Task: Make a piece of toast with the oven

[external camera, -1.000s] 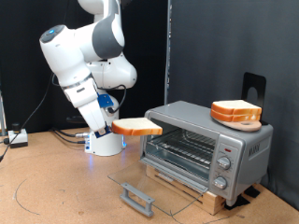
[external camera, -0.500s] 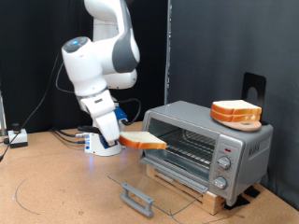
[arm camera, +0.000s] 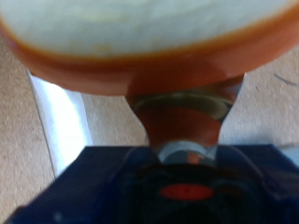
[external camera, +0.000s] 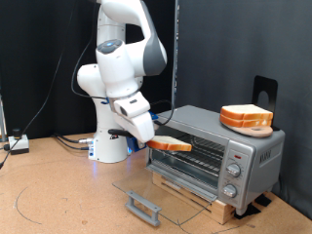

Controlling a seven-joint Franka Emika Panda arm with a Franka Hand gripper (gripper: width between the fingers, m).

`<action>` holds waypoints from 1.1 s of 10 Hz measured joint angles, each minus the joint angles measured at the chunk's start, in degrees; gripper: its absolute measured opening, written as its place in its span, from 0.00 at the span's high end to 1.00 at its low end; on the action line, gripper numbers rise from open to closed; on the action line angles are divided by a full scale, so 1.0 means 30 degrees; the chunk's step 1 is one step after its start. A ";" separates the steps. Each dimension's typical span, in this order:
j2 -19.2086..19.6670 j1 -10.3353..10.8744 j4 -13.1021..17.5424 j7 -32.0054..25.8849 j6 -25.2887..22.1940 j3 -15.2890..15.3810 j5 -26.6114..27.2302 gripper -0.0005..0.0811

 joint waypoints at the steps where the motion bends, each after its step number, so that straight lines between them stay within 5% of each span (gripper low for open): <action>1: -0.0500 0.0275 -0.0494 0.0405 0.0304 0.0464 0.0216 0.49; 6: -0.1842 0.1723 -0.2237 0.2852 0.2208 0.3075 0.1366 0.49; 11: -0.1632 0.1820 -0.2281 0.3747 0.3325 0.4167 0.1316 0.49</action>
